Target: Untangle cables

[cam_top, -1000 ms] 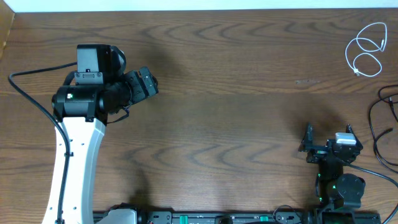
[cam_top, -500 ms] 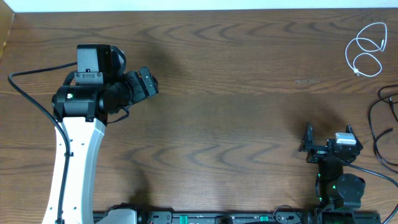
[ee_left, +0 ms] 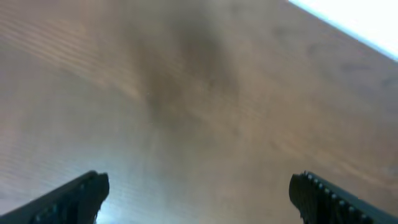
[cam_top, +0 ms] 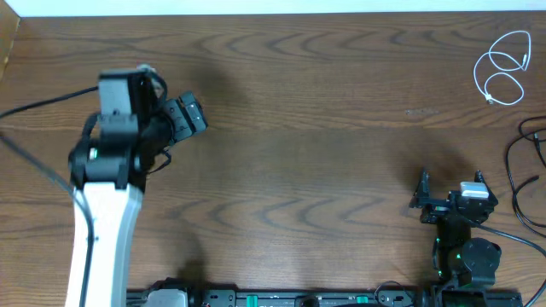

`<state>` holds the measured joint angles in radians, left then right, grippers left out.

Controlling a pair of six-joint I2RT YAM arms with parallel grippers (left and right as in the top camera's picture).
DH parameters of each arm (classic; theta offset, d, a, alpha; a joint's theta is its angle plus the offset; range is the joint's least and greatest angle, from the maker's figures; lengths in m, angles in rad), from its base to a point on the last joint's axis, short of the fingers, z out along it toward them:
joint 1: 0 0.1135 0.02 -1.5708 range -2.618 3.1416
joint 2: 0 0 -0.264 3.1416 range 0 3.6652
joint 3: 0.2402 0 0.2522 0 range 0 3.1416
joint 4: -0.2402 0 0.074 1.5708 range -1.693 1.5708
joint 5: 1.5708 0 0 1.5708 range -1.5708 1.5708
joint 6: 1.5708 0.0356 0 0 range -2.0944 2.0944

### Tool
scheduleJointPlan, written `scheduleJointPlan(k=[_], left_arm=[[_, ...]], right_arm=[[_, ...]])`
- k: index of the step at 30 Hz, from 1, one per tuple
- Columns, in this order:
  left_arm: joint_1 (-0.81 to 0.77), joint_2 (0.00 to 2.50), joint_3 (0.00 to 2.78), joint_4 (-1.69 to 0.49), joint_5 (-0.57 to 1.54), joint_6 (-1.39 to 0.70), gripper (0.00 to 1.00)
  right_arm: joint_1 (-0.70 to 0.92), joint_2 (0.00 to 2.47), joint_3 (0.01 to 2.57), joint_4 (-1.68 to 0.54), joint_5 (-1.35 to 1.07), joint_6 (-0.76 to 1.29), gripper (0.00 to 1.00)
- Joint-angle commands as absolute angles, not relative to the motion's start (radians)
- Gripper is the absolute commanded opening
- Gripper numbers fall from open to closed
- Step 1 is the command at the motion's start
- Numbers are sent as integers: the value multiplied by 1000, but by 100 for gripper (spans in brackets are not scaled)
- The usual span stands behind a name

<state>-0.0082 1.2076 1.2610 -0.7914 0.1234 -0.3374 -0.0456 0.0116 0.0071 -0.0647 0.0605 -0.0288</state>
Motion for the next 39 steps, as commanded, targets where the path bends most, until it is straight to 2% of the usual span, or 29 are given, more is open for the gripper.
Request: scheduleJointPlan(k=[1, 9, 15, 27, 39], left_arm=[[-5, 1061, 1158, -688, 113, -216, 98], [-5, 702, 729, -266, 202, 12, 97], [-5, 564, 542, -104, 202, 125, 98], [-5, 301, 275, 81, 190, 205, 98], [-5, 133, 104, 117, 156, 234, 98]], right_arm=[[-49, 5, 6, -68, 69, -12, 99], [-49, 5, 6, -68, 69, -12, 99], [-49, 5, 6, -68, 69, -12, 99], [-49, 5, 6, -68, 69, -12, 99], [-49, 5, 6, -68, 69, -12, 99]])
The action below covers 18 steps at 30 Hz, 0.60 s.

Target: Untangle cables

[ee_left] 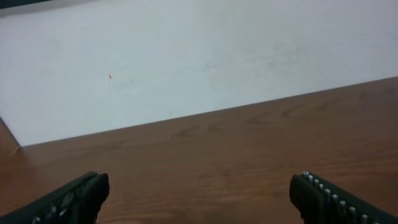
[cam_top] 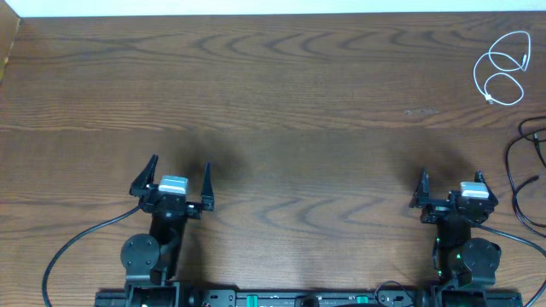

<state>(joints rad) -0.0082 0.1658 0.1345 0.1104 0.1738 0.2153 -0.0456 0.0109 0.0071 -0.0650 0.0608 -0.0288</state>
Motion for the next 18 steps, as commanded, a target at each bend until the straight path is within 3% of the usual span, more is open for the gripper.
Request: scheduleJointPlan(k=[1, 18], left_arm=[[-5, 126, 93, 119, 156, 234, 98], [-5, 1, 4, 48, 157, 227, 98]], right_arm=[[-49, 5, 6, -68, 69, -12, 99], [-49, 5, 6, -68, 69, -12, 99]])
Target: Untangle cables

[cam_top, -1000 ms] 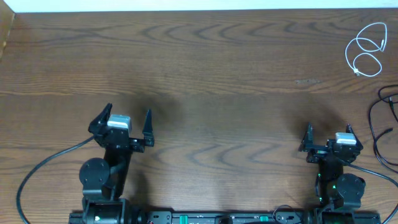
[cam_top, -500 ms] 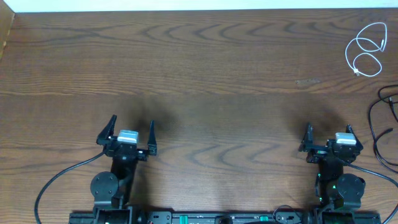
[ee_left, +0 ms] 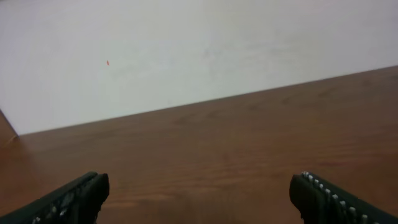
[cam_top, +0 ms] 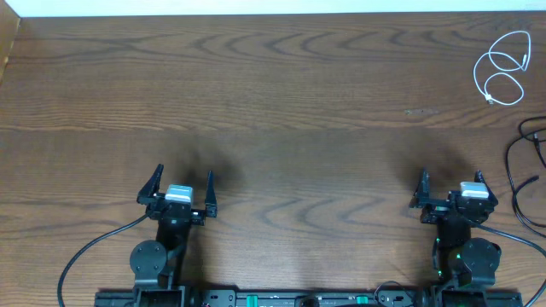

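Observation:
A white cable (cam_top: pixel 503 68) lies coiled in loose loops at the table's far right corner. A black cable (cam_top: pixel 522 170) curves along the right edge, apart from the white one. My left gripper (cam_top: pixel 182 184) sits open near the front left, nothing between its fingers (ee_left: pixel 68 199). My right gripper (cam_top: pixel 449 184) rests open near the front right, also holding nothing. In the left wrist view only bare wood and a white wall show.
The brown wooden table (cam_top: pixel 281 111) runs across the whole overhead view. Both arm bases stand on a black rail (cam_top: pixel 281 298) at the front edge. A dark arm lead (cam_top: pixel 85 256) loops at the front left.
My left gripper has shifted slightly right and toward the front edge and stays open. The right arm and both cables have not moved.
My left arm was first stretched out over the far left of the table, gripper open and facing the wood. Then it was folded back near its base at the front left. Now it sits slightly closer in. The cables stayed at the right.

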`<state>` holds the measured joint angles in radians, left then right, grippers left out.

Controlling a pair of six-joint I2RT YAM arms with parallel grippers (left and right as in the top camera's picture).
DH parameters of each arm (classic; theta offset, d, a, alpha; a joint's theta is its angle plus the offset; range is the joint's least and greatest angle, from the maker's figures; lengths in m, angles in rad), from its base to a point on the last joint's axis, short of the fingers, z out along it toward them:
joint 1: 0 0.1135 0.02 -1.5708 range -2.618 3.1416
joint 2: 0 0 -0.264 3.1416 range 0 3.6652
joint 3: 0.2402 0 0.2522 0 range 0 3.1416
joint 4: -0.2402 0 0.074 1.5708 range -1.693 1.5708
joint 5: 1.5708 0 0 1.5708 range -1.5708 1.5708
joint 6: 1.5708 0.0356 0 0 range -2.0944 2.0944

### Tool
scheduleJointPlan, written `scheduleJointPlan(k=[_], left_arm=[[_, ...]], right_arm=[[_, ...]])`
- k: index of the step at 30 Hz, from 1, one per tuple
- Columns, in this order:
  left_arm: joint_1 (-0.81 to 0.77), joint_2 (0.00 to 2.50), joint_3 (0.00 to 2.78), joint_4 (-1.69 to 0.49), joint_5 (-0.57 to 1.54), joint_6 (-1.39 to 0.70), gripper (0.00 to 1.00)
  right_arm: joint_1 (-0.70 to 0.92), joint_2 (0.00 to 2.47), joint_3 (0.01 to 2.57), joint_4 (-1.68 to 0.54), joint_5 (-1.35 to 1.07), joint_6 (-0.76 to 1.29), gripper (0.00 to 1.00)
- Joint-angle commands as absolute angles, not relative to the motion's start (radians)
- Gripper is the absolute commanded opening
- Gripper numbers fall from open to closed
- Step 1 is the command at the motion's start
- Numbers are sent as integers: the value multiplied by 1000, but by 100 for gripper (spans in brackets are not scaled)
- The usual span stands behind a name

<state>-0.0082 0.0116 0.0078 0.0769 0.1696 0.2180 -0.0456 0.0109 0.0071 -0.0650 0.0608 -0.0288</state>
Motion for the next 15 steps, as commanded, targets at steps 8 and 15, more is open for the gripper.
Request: scheduleJointPlan(k=[8, 15], left_arm=[[-5, 1, 4, -60, 149, 224, 98], [-5, 4, 4, -60, 149, 224, 98]], right_arm=[[-49, 5, 6, -68, 69, -12, 99], [-49, 5, 6, -68, 69, -12, 99]])
